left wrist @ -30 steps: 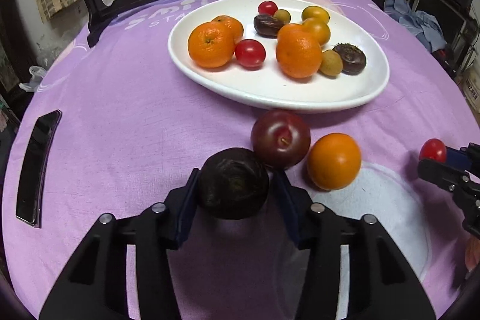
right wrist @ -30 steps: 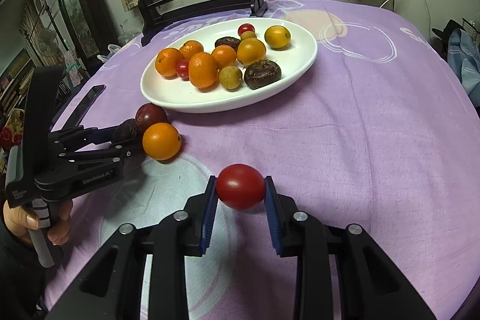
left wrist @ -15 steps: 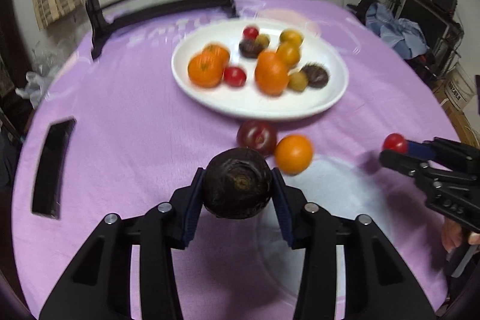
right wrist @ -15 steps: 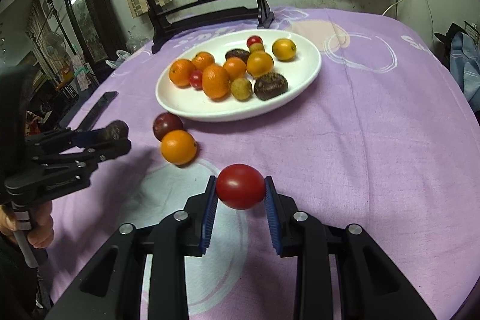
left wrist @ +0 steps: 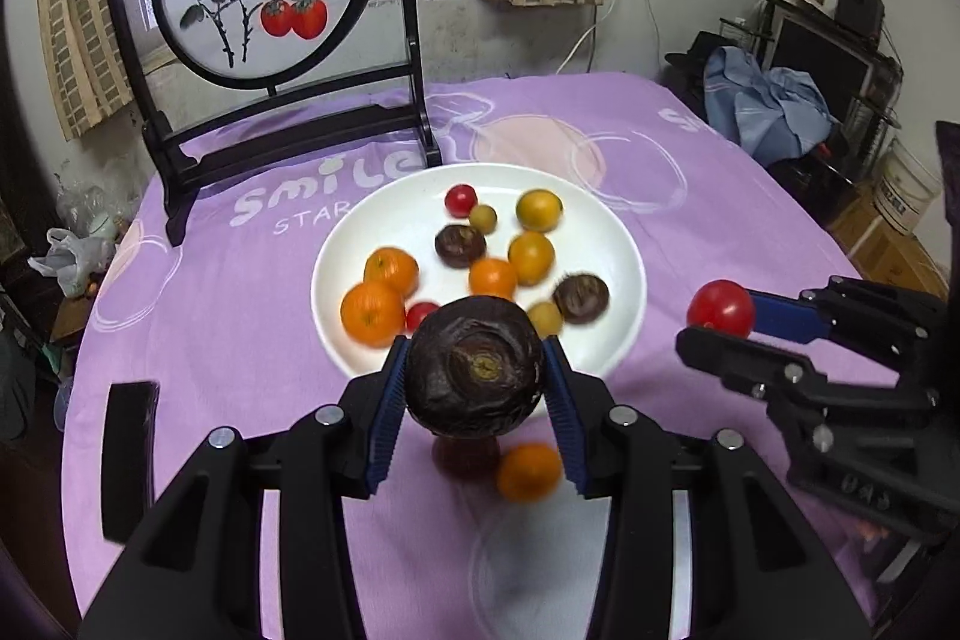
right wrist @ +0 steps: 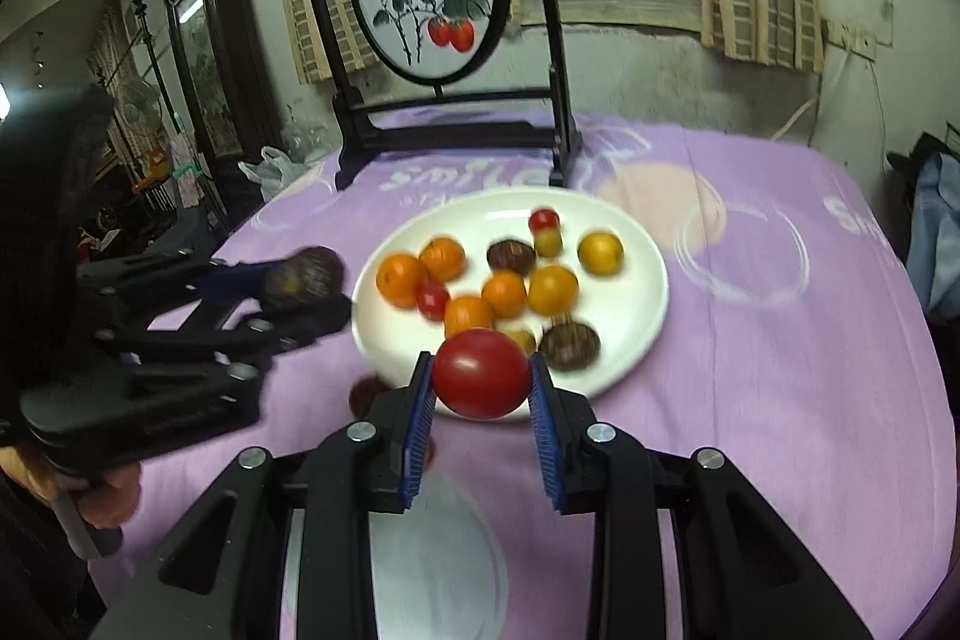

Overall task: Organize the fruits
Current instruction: 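Carry the mangosteen and tomato over the plate and open both tools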

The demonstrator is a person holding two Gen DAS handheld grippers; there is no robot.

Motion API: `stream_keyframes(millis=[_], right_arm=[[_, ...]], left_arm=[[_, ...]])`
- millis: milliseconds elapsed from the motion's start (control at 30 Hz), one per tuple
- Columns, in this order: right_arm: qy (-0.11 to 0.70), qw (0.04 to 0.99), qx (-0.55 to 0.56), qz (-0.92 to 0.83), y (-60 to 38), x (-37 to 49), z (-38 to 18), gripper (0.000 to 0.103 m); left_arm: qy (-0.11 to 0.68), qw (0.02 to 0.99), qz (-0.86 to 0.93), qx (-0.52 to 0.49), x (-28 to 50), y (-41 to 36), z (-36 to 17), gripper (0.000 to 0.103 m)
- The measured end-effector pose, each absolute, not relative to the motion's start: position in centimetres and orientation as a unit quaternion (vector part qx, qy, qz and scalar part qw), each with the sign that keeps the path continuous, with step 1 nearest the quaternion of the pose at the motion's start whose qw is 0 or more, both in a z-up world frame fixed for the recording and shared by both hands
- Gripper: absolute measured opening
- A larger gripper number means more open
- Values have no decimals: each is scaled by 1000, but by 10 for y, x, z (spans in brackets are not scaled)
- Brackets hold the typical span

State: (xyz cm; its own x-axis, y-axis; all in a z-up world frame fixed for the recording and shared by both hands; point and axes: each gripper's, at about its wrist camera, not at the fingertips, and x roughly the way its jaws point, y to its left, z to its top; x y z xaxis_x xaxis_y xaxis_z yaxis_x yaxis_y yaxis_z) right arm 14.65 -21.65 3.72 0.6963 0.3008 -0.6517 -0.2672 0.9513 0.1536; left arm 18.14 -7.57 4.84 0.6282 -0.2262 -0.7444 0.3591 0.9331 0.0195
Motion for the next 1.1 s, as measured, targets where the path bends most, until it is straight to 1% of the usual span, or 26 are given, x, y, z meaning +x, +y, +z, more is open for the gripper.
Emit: stream_keyframes(millis=[200, 333, 433, 533, 600, 633, 667, 733, 1000, 1067, 1100], right_arm=[[378, 915, 15, 138, -209, 197, 19, 31], [411, 902, 9, 131, -206, 236, -6, 31], [431, 891, 23, 139, -205, 252, -19, 31], [432, 892, 18, 135, -202, 260, -25, 32], [427, 894, 24, 138, -202, 261, -27, 44], [423, 896, 27, 136, -203, 262, -27, 44], [421, 896, 33, 137, -205, 261, -27, 44], [423, 894, 52, 139, -211, 260, -26, 45], [415, 896, 62, 146, -220, 227, -13, 45], [414, 896, 62, 150, -221, 213, -10, 46], [413, 896, 62, 151, -222, 205, -10, 47]], left_arm=[[417, 898, -120, 75, 244, -79, 27, 43], [442, 888, -100, 73, 280, -78, 4, 43], [451, 884, -104, 70, 291, -77, -8, 43], [444, 887, -95, 82, 295, -78, -15, 43], [444, 887, -96, 80, 296, -79, -16, 45], [444, 888, -91, 73, 298, -78, -16, 51], [442, 890, -86, 67, 298, -76, -15, 63], [434, 896, -80, 52, 296, -71, -11, 78], [420, 902, -90, 49, 268, -67, 5, 79], [416, 904, -93, 41, 252, -61, 7, 85], [416, 904, -93, 40, 247, -59, 8, 86]])
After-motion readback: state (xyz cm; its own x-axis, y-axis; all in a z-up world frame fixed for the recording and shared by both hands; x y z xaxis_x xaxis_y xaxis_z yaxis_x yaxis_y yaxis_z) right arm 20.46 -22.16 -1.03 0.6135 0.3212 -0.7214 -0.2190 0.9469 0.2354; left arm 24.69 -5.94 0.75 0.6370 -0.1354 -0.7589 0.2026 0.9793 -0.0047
